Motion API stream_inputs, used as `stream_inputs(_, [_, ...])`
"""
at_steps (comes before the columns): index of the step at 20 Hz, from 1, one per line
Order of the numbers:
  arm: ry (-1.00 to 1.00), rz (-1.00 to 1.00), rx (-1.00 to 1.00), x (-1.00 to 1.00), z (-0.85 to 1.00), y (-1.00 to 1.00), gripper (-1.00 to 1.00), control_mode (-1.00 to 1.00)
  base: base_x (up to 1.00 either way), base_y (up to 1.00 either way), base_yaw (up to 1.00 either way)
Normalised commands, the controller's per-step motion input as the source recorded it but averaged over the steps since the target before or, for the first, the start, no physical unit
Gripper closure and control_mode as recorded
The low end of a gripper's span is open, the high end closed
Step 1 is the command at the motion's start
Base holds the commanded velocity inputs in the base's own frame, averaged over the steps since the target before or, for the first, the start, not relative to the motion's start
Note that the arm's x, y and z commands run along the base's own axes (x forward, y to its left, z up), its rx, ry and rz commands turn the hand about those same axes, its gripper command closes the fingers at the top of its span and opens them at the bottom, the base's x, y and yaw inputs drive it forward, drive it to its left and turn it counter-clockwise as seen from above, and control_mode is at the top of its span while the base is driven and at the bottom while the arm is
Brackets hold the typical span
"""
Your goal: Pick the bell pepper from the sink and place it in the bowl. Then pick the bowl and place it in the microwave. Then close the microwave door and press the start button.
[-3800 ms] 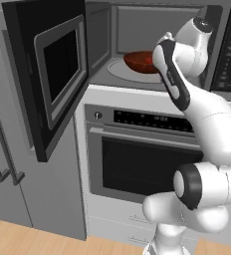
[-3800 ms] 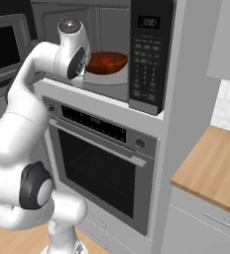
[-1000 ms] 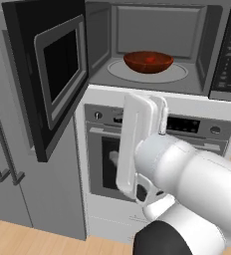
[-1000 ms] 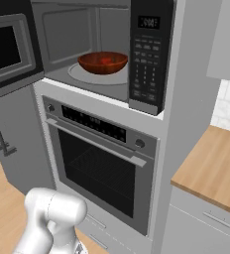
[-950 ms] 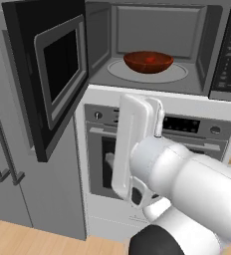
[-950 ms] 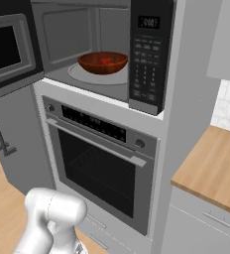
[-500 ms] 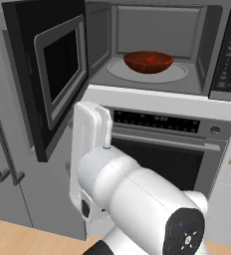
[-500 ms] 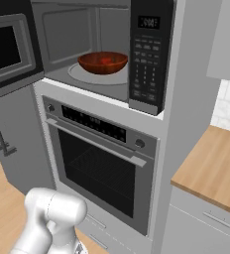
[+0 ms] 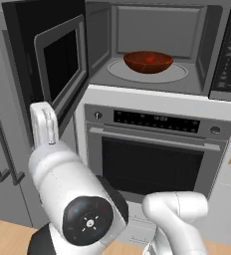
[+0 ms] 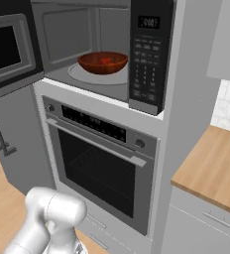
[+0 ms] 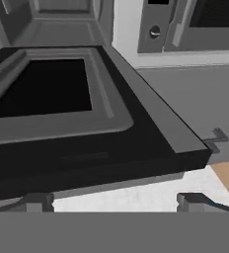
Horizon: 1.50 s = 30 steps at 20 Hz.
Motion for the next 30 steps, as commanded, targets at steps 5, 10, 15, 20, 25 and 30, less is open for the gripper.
stream_inputs(5, [-0.03,-0.20,-0.06,0.28,-0.41,0.68,-1.00,-1.00,0.00,0.00,0.00])
stream_inputs(10, [-0.01,-0.20,0.00,0.28,-0.19,0.48,-1.00,-1.00,0.00,0.00,0.00])
stream_inputs(15, [0.00,-0.19,0.00,0.39,-0.23,0.69,-1.00,-1.00,0.00,0.00,0.00])
stream_inputs(20, [-0.01,-0.17,0.02,0.26,-0.32,0.79,-1.00,-1.00,0.00,0.00,0.00])
stream_inputs(25, [-0.01,-0.15,0.05,0.00,-0.33,0.72,-1.00,-1.00,0.00,0.00,0.00])
stream_inputs(30, [-0.04,-0.11,0.07,0.01,-0.26,0.68,-1.00,-1.00,0.00,0.00,0.00])
